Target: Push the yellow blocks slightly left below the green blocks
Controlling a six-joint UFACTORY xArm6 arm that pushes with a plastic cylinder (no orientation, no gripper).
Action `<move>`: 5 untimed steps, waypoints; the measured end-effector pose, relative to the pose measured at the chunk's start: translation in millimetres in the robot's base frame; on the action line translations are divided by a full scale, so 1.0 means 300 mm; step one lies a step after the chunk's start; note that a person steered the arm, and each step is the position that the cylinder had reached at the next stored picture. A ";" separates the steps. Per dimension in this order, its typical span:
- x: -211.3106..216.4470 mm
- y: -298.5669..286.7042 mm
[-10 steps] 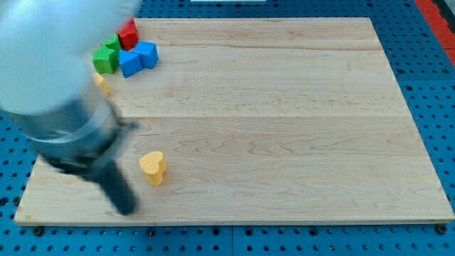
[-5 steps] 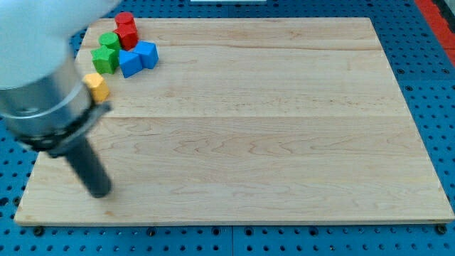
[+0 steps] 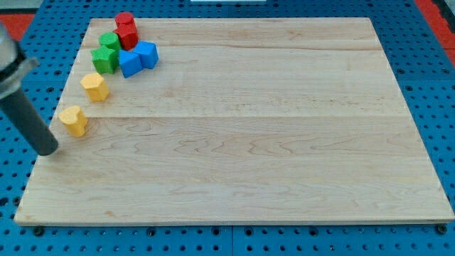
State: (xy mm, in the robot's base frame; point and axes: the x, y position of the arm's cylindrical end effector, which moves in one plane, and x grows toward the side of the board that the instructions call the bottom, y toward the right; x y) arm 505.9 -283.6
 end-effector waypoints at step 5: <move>-0.265 0.177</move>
State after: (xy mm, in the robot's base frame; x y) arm 426.4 -230.5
